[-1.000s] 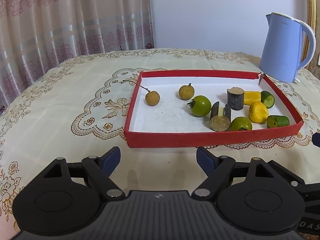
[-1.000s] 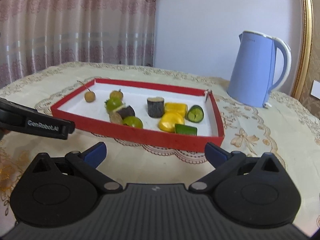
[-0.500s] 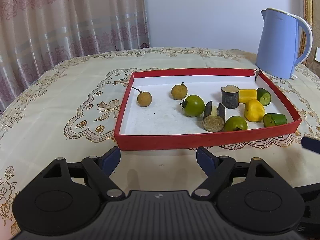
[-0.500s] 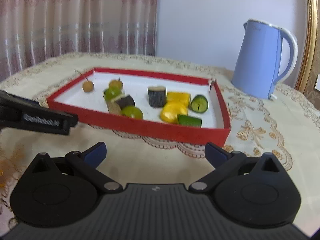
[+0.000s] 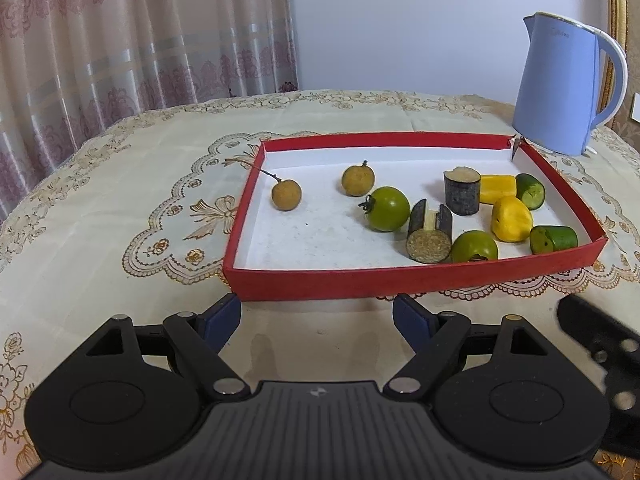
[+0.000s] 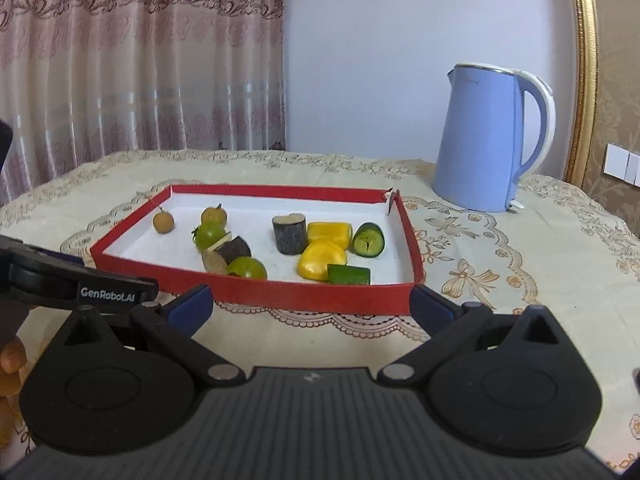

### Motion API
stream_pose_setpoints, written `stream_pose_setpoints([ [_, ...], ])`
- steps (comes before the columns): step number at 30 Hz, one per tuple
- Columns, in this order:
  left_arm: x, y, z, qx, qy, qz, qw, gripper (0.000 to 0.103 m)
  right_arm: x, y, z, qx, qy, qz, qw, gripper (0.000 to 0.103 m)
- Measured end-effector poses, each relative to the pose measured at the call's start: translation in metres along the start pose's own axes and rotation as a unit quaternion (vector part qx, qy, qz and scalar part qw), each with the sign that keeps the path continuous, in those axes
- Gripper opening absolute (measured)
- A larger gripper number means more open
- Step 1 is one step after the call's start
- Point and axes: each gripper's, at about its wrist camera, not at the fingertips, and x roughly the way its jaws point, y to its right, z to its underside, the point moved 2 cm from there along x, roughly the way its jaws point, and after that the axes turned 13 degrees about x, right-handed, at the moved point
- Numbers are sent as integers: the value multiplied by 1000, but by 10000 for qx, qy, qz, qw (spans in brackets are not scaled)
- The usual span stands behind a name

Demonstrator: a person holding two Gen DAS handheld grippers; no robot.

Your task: Organize fruits

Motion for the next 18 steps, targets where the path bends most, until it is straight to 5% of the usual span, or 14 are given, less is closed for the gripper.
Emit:
stream_pose_setpoints([
  [8,-3,6,0,97,34,31,9999,83,10,-16,12,-300,-251,-233,9990,103],
  [18,-5,7,1,191,66,-88,9998,83,20,-9,16,-359,-293,162,9988,103],
])
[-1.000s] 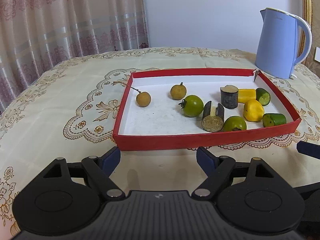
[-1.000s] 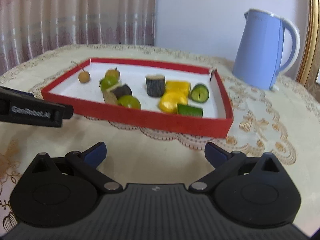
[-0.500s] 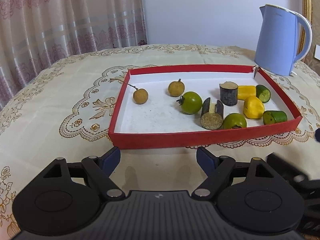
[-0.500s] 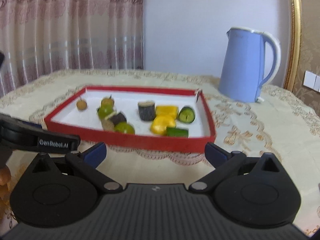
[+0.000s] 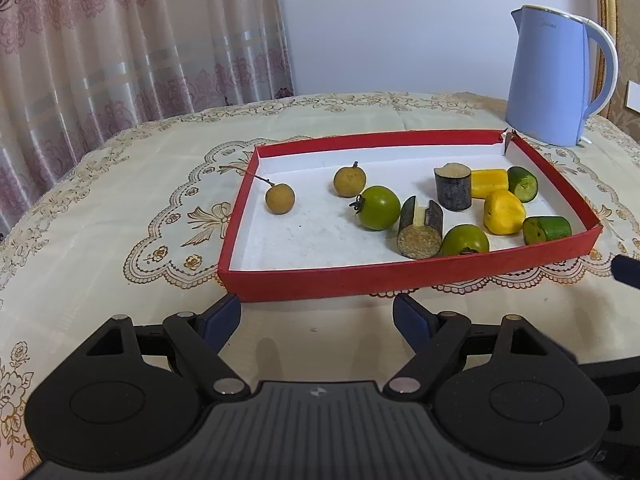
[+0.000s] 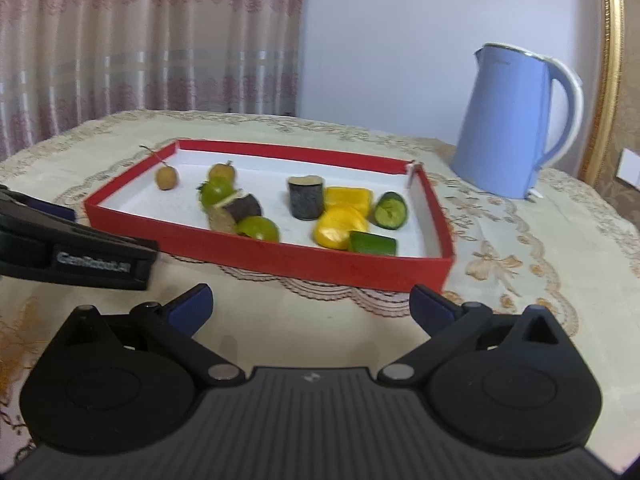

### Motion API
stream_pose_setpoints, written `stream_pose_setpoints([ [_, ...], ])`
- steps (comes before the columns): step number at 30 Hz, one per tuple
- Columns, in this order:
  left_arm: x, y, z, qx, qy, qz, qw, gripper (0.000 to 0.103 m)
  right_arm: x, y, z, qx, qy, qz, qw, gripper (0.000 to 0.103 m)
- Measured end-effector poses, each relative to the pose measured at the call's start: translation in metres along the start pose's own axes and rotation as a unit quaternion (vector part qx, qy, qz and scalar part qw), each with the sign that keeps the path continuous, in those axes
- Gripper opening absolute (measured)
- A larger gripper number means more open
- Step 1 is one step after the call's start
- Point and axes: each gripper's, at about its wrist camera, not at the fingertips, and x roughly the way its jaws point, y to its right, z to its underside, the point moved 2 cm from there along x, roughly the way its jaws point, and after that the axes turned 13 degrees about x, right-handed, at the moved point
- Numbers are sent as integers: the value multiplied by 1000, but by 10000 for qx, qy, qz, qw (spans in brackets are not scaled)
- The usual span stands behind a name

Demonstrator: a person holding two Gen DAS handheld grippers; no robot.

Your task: Organize fruits

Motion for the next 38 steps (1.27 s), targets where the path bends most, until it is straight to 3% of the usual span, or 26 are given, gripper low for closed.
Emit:
stream_pose_setpoints([
  [7,2,1,1,-4,-32,72,10000,83,11,-3,6,-213,-289,74,9993,103],
  [11,3,1,1,-1,-45,43,10000,83,-8,-2,1,-146,319,174,9992,103],
  [12,3,0,1,-8,-50,34,10000,83,-12,-1,-1,-126,440,189,9988,98],
  [13,3,0,1,-20,-56,37,10000,83,-15,0,-4,-119,499,220,9984,79],
  [16,4,-2,1,-50,-70,53,9999,83,-17,4,-9,-52,467,266,9985,53],
  [17,4,-2,1,-50,-69,55,9999,83,-15,5,-10,-70,369,228,9990,53],
  [18,4,-2,1,-45,-67,51,10000,83,-14,4,-9,-115,284,172,9994,61],
  [19,4,-2,1,-40,-69,48,10000,83,-13,3,-8,-145,250,130,9995,91],
  [20,4,-2,1,-45,-64,55,10000,83,-13,2,-7,-159,310,95,9993,103],
  [24,2,-1,0,-28,-41,103,9999,83,-13,-5,-5,-244,330,-18,9992,103],
  [38,-3,1,-3,12,2,79,10000,83,18,-4,8,-223,-558,-30,9982,103],
])
